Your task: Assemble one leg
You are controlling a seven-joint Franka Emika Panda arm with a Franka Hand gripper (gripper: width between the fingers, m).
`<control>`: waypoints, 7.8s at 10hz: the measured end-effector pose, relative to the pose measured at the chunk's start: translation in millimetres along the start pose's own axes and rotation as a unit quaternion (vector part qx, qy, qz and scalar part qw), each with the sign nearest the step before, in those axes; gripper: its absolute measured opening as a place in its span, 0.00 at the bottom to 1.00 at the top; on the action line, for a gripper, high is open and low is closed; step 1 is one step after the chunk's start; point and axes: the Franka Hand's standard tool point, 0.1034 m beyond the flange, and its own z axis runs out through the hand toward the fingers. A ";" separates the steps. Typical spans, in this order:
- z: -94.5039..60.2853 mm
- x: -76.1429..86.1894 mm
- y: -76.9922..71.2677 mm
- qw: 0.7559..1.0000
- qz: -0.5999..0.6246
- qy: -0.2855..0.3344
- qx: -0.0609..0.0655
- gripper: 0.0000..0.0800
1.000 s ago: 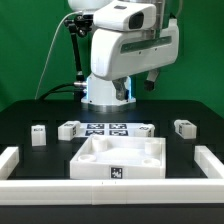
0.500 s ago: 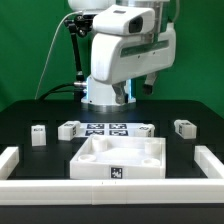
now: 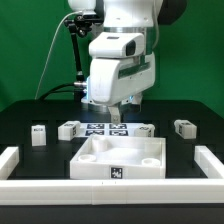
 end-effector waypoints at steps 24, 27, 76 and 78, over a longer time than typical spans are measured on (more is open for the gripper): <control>51.2 -5.9 -37.4 0.997 -0.073 0.005 -0.003 0.81; 64.9 -13.5 -46.0 0.998 -0.069 0.000 0.010 0.81; 72.0 49.4 -33.3 0.974 -0.225 0.009 0.017 0.81; 67.4 50.5 -38.6 0.979 -0.202 0.008 0.015 0.81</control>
Offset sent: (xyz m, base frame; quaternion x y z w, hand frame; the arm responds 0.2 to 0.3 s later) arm 0.0000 0.0000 0.0000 0.0000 0.0000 0.0000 1.0000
